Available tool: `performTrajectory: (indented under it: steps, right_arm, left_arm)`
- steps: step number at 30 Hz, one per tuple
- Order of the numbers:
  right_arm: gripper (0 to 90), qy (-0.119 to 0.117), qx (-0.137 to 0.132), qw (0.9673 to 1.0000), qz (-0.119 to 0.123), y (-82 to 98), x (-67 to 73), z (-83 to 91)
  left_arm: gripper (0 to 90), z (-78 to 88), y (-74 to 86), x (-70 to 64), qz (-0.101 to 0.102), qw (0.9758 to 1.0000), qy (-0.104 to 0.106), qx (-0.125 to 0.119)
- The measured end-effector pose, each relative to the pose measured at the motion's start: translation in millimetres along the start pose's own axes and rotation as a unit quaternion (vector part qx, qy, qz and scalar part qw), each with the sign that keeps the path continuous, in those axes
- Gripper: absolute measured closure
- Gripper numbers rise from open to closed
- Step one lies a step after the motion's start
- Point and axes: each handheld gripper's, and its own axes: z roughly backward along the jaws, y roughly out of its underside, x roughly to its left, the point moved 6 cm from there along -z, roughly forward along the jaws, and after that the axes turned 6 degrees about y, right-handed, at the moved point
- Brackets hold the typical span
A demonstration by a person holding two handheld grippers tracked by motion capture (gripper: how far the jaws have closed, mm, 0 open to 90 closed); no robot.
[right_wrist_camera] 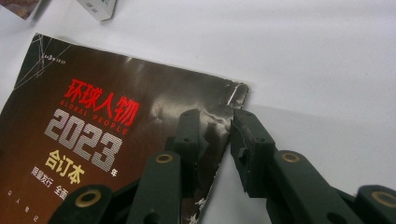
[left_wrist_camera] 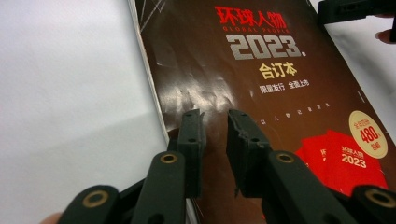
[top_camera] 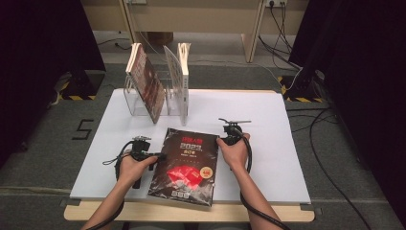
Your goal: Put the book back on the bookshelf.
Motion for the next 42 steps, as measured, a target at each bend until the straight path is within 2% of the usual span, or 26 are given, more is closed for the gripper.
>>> performTrajectory:
  steps: [4, 7, 8, 12, 13, 16, 19, 26, 30, 34, 35, 38, 39, 42]
  right_arm:
    - [72.4, -0.001, 0.0, 1.0, 0.003, -0.1, 0.3, -0.3]
    - [72.5, 0.0, -0.002, 1.0, 0.004, -0.1, -0.5, -0.4]
    - [72.6, 0.0, 0.001, 1.0, -0.003, 0.4, 0.0, 0.1]
    - [73.0, -0.001, 0.001, 1.0, -0.003, 0.7, -0.4, 0.1]
    - [73.1, -0.001, 0.001, 1.0, -0.003, 0.7, -0.4, 0.1]
    - [73.7, 0.0, 0.001, 1.0, -0.001, 0.7, -0.9, 0.2]
    - [74.0, 0.0, -0.001, 1.0, 0.001, 0.6, -1.0, 0.0]
    - [73.3, 0.001, 0.002, 1.0, 0.0, 0.4, -0.6, 0.0]
    - [72.9, 0.0, 0.005, 1.0, 0.004, 0.0, -0.6, 0.1]
    - [72.1, -0.002, 0.006, 1.0, -0.002, -0.7, 0.7, -0.5]
    - [71.9, -0.001, 0.005, 1.0, 0.004, -1.3, 0.3, -0.8]
    - [71.0, 0.002, 0.01, 0.9999, 0.0, -1.8, 1.8, -0.7]
    - [70.7, 0.003, 0.009, 0.9999, 0.006, -2.4, 2.0, -1.2]
    - [70.0, 0.004, 0.014, 0.9999, 0.006, -3.8, 3.1, -1.2]
  left_arm:
    - [76.4, -3.6, 3.0, -7.2, 0.0, 0.9999, 0.013, 0.007]
    - [77.2, -1.8, 2.0, -5.4, -0.005, 1.0, -0.006, 0.002]
    - [77.0, -0.1, 0.9, -3.1, -0.006, 0.9999, -0.011, 0.0]
    - [80.3, 7.3, -5.1, 5.6, -0.006, 0.9992, -0.036, -0.014]
    - [83.0, 9.3, -6.6, 9.1, -0.011, 0.9985, -0.051, -0.014]
    - [88.5, 10.6, -7.5, 17.0, -0.011, 0.9967, -0.079, -0.011]
    - [88.9, 7.1, -4.1, 21.0, -0.011, 0.9966, -0.082, 0.003]
    - [89.2, 6.8, -2.4, 18.6, -0.012, 0.997, -0.077, 0.006]
    - [89.4, 7.1, -0.1, 15.8, -0.019, 0.9962, -0.084, 0.007]
    - [89.4, 9.1, 5.3, 10.4, -0.028, 0.9962, -0.08, 0.019]
    - [89.4, 9.5, 7.2, 8.6, -0.029, 0.9964, -0.077, 0.021]
    - [89.4, 9.8, 12.1, 2.7, -0.034, 0.9963, -0.076, 0.021]
    - [89.3, 9.9, 12.9, 2.1, -0.037, 0.996, -0.079, 0.019]
    - [89.2, 10.4, 13.4, 3.1, -0.031, 0.9964, -0.077, 0.016]
